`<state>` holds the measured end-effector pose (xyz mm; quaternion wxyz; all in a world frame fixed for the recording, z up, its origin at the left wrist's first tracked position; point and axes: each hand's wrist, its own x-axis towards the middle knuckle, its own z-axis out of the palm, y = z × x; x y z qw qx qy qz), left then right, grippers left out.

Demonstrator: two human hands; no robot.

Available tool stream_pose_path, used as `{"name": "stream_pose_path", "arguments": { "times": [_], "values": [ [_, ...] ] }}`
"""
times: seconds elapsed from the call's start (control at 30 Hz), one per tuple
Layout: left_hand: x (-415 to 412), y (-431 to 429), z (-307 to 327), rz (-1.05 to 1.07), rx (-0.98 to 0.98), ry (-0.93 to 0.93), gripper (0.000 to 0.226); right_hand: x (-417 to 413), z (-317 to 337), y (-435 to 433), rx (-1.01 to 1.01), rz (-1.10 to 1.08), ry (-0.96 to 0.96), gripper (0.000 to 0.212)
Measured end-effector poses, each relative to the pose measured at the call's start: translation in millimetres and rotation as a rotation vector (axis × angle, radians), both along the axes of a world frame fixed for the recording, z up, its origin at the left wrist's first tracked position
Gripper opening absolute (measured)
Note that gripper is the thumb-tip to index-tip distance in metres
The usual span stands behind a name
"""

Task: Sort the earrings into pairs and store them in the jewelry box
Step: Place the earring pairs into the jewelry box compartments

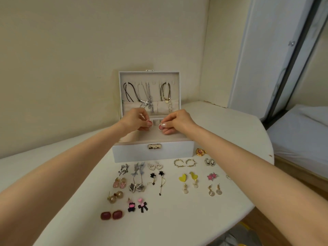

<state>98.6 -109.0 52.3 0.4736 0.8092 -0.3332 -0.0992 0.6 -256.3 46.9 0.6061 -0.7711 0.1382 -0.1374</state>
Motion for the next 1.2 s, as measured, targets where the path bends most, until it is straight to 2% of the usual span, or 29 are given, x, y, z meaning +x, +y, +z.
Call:
{"name": "stream_pose_path", "arguments": {
  "times": [0.2,0.3,0.43,0.57,0.63,0.73,0.93,1.2],
  "values": [
    [47.4,-14.4,2.9,0.056,0.242,-0.346,0.016,24.0,-1.5,4.6,0.050,-0.009,-0.011,0.014],
    [61.1,-17.9,6.2,-0.007,0.388,-0.421,0.016,37.8,-2.2,5.5,0.066,-0.008,-0.012,0.015],
    [67.2,-24.9,12.4,-0.102,0.651,-0.662,0.018,52.3,-4.4,4.7,0.043,-0.028,-0.022,0.013],
    [70.2,-28.8,13.6,-0.175,0.756,-0.799,0.027,59.1,-11.0,-1.6,0.065,-0.030,-0.027,0.015],
    [72.3,-28.0,10.3,-0.190,0.736,-0.817,0.024,59.8,-13.7,-4.3,0.091,-0.017,-0.036,0.015],
    [75.1,-24.1,4.1,-0.228,0.603,-0.766,0.019,59.7,-16.0,-5.6,0.108,-0.011,-0.052,0.017],
    [77.3,-18.3,-10.2,-0.182,0.364,-0.690,0.025,57.2,-15.6,-3.6,0.116,-0.012,-0.069,0.018],
    [77.1,-11.9,-17.7,-0.010,0.403,-0.765,0.015,60.9,-10.9,3.1,0.022,-0.051,-0.012,0.023]
  ]
}}
